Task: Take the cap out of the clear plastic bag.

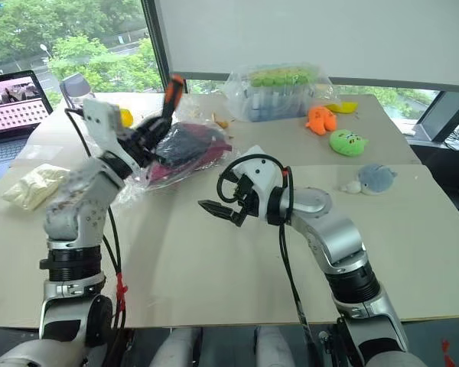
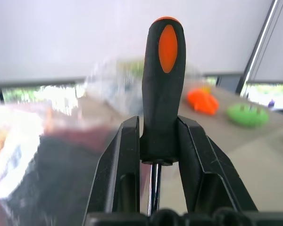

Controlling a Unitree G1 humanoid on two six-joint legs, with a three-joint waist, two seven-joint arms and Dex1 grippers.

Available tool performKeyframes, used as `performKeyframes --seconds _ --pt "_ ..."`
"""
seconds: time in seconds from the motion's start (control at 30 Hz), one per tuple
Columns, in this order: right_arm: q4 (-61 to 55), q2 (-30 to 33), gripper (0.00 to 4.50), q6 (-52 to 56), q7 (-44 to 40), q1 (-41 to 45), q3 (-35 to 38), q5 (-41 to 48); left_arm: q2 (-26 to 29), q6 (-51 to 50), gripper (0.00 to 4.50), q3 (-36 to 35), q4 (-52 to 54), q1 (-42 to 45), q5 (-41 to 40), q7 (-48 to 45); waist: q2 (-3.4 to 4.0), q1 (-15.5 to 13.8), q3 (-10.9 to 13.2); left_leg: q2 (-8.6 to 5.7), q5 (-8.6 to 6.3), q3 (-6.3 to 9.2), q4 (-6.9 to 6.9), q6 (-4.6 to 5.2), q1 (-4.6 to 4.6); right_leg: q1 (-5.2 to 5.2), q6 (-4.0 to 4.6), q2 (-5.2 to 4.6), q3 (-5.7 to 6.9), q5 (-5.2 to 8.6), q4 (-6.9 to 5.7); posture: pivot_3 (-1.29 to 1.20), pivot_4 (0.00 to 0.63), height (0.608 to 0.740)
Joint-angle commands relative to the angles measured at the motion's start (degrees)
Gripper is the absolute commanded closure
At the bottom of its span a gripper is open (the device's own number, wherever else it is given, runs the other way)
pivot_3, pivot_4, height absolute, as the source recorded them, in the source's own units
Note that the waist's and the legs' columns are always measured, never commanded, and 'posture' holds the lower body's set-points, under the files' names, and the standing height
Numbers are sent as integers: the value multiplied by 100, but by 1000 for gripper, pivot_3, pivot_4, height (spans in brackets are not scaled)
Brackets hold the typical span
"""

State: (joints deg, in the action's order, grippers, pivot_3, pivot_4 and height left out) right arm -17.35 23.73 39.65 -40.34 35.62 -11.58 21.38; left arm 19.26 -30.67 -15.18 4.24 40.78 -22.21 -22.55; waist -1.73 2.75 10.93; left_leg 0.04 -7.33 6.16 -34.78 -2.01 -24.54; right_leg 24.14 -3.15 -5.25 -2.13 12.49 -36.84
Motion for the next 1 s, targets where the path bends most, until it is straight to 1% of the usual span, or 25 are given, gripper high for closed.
performKeyframes --seconds 0.03,0.1,0.17,0.2,0.23,0.33,0.4,0.47,0.53,0.7,0.87,1.0 --pt "6 -69 0 -242 -123 178 -20 -11 630 303 3867 -970 56 269 172 742 0 56 0 1 0 0 1 0 0 3 1 3 -1 -1 1 0 150 740" --pt "68 -99 0 -292 -171 210 -46 -18 983 331 3867 -1124 -113 95 257 756 0 118 0 3 0 0 7 0 4 3 2 5 -2 -1 0 0 150 740" --pt "134 -127 0 -339 -211 243 -70 -30 1257 330 3867 -1231 -304 -78 343 789 0 105 0 2 0 0 14 0 10 0 3 4 -3 1 2 0 150 740" --pt "199 -150 0 -388 -252 272 -92 -38 1393 151 3867 -1490 -497 -172 396 1064 1 102 0 1 0 0 13 0 10 -1 3 3 -2 0 2 0 150 740" --pt "272 -179 0 -442 -300 310 -116 -46 1510 -92 3867 -1757 -646 -254 285 1181 0 93 0 1 0 0 11 0 11 -3 3 2 -3 0 1 0 150 740" --pt "435 -267 0 -568 -407 395 -155 -70 1784 -404 3867 -2108 -1049 -588 119 1143 0 94 0 2 0 0 9 0 17 -7 3 4 -1 0 -1 0 150 740" --pt "497 -308 0 -626 -446 422 -163 -84 1831 -380 3867 -2286 -1321 -774 95 1199 0 73 0 3 0 0 10 0 15 -6 3 3 0 0 1 0 150 740" --pt "541 -341 0 -672 -482 440 -175 -93 1907 33 3867 -2350 -1674 -1056 243 1139 -1 48 0 3 -1 0 11 -1 11 -3 3 2 1 0 4 0 150 740" --pt "571 -386 0 -694 -516 450 -165 -81 1940 627 3867 -2225 -2040 -1593 520 963 0 35 0 3 -1 0 13 -1 11 -1 4 2 0 -1 4 0 150 740" --pt "576 -439 0 -746 -574 423 -85 -19 1869 1287 3867 -2217 -2491 -2272 504 696 -1 2 0 7 -1 -1 21 -2 15 3 13 3 0 -2 4 0 150 740" --pt "535 -505 0 -797 -597 399 31 65 1744 1533 3867 -2297 -2783 -2618 352 610 -5 -71 -3 9 -2 -1 21 -5 14 2 15 -1 5 -3 10 0 150 740" --pt "542 -515 0 -816 -594 413 35 60 1685 1586 3867 -2188 -2937 -2820 293 432 -5 -50 -3 8 -4 -1 24 -8 14 2 15 -2 3 -3 12 0 150 740"
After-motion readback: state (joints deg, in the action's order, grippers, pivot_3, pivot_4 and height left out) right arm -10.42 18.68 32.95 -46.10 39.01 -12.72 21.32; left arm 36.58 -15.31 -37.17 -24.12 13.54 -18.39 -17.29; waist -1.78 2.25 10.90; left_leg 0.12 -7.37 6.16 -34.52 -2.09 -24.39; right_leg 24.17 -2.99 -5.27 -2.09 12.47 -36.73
